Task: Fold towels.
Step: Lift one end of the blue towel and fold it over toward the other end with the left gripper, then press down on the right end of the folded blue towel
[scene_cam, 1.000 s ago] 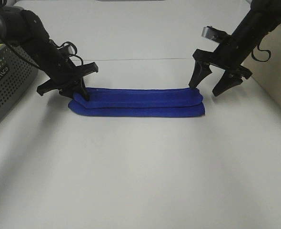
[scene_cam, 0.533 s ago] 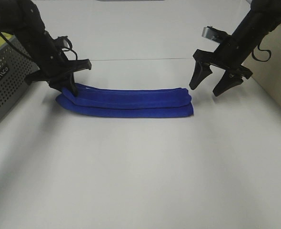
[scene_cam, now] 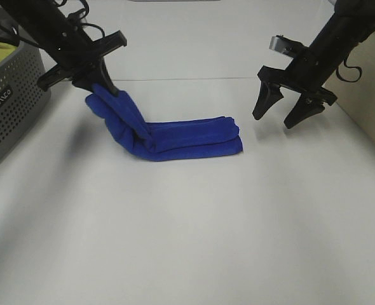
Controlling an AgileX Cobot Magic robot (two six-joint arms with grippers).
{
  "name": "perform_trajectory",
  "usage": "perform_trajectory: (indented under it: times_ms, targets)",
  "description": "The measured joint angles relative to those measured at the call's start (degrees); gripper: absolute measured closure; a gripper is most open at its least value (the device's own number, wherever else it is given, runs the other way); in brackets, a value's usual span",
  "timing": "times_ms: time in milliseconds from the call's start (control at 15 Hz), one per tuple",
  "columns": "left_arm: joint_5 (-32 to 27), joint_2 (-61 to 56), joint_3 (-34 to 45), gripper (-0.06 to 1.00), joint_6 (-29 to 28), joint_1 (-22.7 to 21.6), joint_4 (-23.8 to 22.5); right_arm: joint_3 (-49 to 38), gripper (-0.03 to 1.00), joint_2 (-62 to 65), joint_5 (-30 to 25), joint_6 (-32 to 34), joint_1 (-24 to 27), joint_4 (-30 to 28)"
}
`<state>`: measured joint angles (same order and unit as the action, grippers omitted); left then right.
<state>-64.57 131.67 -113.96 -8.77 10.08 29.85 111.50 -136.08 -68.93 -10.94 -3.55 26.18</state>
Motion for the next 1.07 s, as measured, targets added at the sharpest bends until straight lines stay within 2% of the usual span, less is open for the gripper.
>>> perform_trajectory:
  times_ms: [133, 400, 600, 800, 933, 1067]
  targets:
    - [4.1, 0.0, 0.0, 0.88, 1.2, 1.9, 5.7, 0.0, 0.21, 0.0, -0.2, 0.0, 0.0, 0.0]
    - [13.2, 2.4, -0.1, 0.88, 1.5, 8.7, 8.6, 0.0, 0.21, 0.0, -0.3, 0.0, 0.0, 0.0]
    - [19.9, 3.5, -0.1, 0.88, 1.5, 12.1, 11.1, 0.0, 0.21, 0.0, -0.4, 0.0, 0.0, 0.0]
    - [21.3, 5.2, -0.1, 0.87, 0.6, 13.8, 12.3, 0.0, 0.21, 0.0, -0.5, 0.0, 0.0, 0.0]
    - [22.2, 6.4, -0.1, 0.76, 0.3, 14.5, 13.2, 0.0, 0.21, 0.0, -0.5, 0.0, 0.0, 0.0]
    - [24.4, 6.5, -0.5, 0.56, 0.3, 15.1, 15.0, 0.0, 0.21, 0.0, -0.5, 0.0, 0.0, 0.0]
